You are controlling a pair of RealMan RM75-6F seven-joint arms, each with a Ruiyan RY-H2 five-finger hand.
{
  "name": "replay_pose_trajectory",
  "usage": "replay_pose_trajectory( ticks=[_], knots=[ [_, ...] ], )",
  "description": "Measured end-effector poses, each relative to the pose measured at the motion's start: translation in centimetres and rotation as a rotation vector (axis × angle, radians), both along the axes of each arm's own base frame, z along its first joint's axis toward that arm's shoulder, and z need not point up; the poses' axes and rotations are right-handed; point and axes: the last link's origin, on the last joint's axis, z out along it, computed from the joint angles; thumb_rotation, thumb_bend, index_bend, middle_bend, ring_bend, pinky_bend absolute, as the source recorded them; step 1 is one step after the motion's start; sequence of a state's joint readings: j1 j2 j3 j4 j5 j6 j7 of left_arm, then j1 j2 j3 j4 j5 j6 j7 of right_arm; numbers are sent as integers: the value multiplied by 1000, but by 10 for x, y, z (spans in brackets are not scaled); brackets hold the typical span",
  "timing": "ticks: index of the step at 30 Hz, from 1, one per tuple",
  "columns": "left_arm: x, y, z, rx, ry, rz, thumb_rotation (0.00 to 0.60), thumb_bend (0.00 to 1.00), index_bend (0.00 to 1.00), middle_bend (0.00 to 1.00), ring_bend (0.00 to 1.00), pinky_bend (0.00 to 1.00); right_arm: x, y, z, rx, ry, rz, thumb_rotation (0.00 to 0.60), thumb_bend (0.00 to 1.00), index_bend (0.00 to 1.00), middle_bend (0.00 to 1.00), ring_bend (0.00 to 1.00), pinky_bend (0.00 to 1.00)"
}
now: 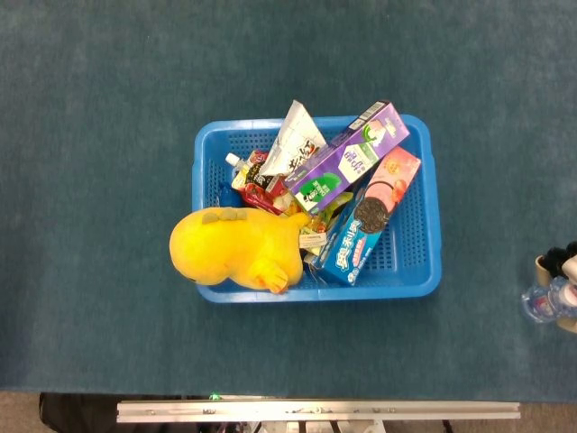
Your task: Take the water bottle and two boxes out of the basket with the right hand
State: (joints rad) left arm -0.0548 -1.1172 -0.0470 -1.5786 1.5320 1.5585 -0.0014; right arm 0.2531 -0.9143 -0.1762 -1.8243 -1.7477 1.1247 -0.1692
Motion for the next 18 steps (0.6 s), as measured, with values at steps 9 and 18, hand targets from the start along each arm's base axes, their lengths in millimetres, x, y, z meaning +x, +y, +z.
replay_pose_trajectory(
  ticks=[9,18],
  knots=[
    [0,0,0,-2,1,1,600,203,272,98,43,217,15,3,14,23,8,25,600,0,262,304,347,669],
    [1,0,0,2,0,-2,600,203,272,98,44,217,41,7,31,20,-13,80,600,0,216,273,303,635]
  ],
)
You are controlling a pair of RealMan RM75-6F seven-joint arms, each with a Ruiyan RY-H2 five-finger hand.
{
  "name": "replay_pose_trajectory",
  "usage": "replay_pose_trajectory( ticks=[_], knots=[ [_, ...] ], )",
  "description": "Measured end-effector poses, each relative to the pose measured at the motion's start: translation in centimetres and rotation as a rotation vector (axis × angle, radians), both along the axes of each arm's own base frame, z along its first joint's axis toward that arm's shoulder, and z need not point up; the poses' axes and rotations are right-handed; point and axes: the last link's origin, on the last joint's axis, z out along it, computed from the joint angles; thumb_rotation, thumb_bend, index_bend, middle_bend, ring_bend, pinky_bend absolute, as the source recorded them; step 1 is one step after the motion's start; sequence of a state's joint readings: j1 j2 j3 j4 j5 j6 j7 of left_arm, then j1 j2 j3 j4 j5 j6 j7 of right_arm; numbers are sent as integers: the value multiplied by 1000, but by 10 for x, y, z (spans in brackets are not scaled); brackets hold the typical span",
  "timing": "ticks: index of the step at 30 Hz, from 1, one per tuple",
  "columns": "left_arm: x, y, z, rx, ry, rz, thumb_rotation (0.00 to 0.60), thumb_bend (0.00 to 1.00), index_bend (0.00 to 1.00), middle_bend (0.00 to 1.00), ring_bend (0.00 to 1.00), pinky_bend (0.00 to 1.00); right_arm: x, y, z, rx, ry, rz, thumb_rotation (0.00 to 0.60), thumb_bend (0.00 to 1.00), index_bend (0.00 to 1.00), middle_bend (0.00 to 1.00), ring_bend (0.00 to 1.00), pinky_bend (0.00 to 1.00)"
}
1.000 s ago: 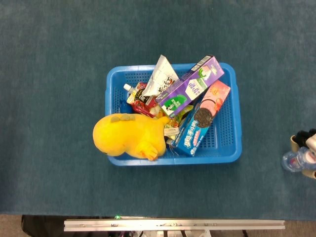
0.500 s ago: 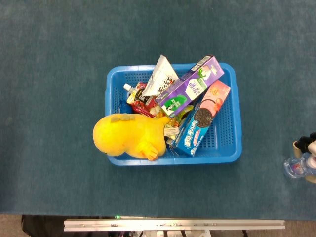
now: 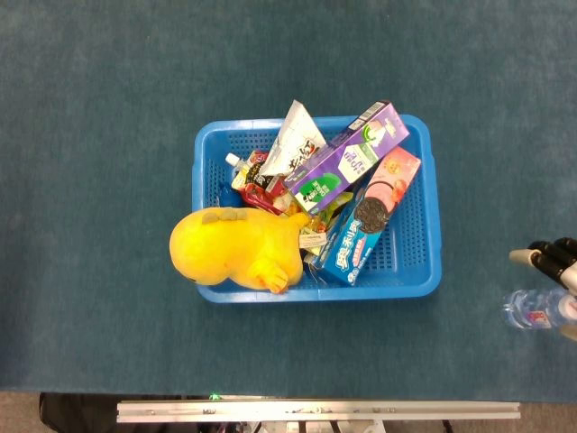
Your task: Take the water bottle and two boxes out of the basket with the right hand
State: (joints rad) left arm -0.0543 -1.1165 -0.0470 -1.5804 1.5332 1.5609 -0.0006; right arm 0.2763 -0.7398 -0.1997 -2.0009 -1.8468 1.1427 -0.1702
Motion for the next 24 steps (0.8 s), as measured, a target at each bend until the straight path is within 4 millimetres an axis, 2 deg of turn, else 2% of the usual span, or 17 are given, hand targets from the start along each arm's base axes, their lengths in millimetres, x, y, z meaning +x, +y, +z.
replay_pose_trajectory(
  ticks=[6,13,19,24],
  knots=[
    [0,0,0,2,-2,-1,600,202,272,98,44,217,29,-4,11,-30,-99,79,600,0,216,273,302,607],
    [1,-1,1,3,-5,-3,600,203,272,98,44,217,58,-26,16,-111,-186,198,600,0,216,284,293,560],
    [1,-1,3,7,-10,-5,600,203,272,98,43,217,77,-56,0,-158,-193,277,600,0,216,284,235,429],
    [1,-2,4,10,-12,-6,600,203,272,98,44,217,90,-80,-27,-156,-177,304,600,0,216,276,208,361]
  ],
)
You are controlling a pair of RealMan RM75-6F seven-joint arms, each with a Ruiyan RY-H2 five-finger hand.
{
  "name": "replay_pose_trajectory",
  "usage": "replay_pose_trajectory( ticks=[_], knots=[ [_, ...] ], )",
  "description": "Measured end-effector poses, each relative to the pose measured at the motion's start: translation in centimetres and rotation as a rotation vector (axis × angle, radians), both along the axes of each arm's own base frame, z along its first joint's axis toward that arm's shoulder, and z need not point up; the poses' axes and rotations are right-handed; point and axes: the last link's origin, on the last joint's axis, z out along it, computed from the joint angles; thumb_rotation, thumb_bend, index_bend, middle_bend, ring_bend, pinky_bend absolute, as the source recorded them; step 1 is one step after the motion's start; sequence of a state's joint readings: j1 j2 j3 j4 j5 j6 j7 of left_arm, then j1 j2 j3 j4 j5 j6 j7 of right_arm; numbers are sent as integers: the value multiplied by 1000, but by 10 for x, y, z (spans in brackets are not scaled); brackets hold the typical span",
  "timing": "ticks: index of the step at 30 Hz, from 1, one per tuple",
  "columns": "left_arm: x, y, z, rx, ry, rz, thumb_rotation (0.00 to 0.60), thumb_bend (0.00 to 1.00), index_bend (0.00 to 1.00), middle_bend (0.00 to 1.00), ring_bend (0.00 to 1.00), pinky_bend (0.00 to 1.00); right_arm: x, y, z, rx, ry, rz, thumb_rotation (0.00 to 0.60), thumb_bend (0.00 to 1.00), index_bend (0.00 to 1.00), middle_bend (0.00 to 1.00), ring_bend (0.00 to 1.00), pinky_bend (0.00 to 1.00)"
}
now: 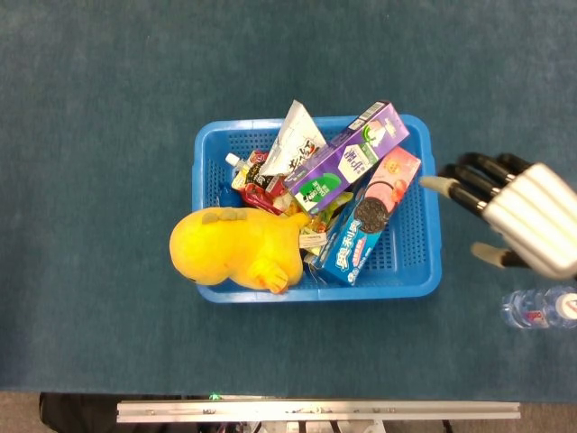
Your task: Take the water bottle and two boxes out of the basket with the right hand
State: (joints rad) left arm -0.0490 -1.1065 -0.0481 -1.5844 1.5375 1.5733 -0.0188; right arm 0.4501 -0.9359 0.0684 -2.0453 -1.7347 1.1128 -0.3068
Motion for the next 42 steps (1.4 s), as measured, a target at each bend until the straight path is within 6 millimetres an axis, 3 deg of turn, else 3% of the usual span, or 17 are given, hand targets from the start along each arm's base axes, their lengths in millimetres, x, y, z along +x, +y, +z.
replay_pose_trajectory(
  ticks=[11,20,42],
  knots=[
    [0,-1,1,-2,-4,-1,600,203,272,98,44,217,29,-48,-60,-1,27,45,600,0,216,273,207,333],
    [0,-3,3,-7,-8,-2,600,202,272,98,44,217,37,-69,-95,-12,10,63,600,0,216,257,184,323],
    [1,-5,5,-13,-11,-3,600,203,272,98,44,217,34,-75,-134,-1,-20,115,600,0,216,221,145,271]
  ],
)
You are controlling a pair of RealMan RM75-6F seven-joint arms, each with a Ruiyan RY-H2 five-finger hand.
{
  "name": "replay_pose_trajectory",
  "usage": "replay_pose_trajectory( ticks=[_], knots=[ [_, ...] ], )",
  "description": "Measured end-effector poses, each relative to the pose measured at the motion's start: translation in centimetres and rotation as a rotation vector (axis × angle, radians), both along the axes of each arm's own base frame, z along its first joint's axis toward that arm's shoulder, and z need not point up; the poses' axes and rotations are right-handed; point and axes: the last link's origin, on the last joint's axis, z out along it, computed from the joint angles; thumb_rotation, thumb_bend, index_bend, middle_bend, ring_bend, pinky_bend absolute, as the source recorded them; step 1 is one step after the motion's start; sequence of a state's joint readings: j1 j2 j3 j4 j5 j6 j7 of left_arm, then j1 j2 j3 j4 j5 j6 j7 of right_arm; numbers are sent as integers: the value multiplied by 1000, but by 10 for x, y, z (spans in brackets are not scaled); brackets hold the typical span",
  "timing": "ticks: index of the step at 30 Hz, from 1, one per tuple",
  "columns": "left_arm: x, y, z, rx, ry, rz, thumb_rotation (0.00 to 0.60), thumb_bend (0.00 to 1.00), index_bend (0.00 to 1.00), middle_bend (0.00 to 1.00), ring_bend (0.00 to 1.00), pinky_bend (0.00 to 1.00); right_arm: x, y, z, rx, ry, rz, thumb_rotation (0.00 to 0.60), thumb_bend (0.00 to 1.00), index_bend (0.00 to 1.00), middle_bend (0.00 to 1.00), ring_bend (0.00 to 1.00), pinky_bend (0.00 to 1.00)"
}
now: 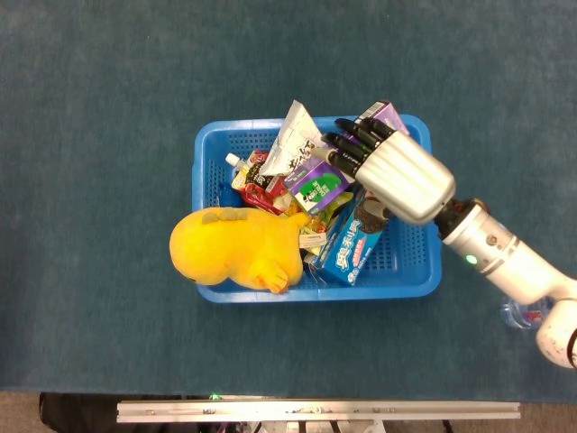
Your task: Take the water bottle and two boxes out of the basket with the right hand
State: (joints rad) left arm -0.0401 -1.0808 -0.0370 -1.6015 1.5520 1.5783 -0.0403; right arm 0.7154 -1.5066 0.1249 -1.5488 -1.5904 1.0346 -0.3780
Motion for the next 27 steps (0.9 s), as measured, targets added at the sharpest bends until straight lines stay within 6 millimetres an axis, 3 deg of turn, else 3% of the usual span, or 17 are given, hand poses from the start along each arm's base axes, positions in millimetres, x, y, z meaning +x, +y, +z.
replay_pose_trajectory(
  ticks=[27],
  knots=[
    [1,-1,-1,-18,6,3,600,203,272,98,44,218,1,-14,-21,-4,-74,-36,600,0,216,233,146,270]
  ],
)
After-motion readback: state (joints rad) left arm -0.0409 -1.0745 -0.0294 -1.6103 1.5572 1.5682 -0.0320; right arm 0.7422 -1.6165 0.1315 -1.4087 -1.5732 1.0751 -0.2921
